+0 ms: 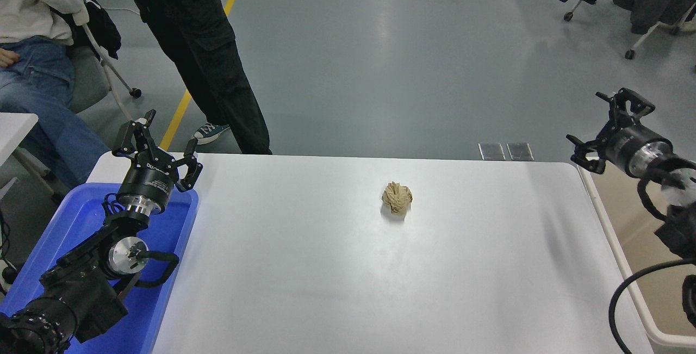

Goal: Dispose of the paper cup in the dustbin

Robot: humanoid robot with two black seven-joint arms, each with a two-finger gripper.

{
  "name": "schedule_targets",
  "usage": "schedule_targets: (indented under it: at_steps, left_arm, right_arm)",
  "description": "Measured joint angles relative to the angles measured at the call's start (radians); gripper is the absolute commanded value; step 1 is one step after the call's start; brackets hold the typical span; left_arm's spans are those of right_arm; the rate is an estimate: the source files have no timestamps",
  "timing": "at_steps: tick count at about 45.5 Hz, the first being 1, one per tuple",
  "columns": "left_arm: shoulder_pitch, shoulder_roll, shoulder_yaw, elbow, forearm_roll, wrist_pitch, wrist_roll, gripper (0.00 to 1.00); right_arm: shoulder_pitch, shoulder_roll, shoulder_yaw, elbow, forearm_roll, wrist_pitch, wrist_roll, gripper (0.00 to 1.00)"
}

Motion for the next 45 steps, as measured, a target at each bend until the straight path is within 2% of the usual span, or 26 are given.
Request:
schedule_targets:
  at_steps: [20,45]
  left_arm:
    - [0.000,0.000,0.000,0.000,0.000,0.000,0.000,1.00]
    - [0.000,0.000,0.000,0.000,0.000,0.000,0.000,1.00]
  right_arm:
    - [0.001,0.183,0.105,0.015,0.000,0.016,0.091,1.00]
    - [-0.098,0.220,0.196,0.024,0.024,0.021,0.152,1.00]
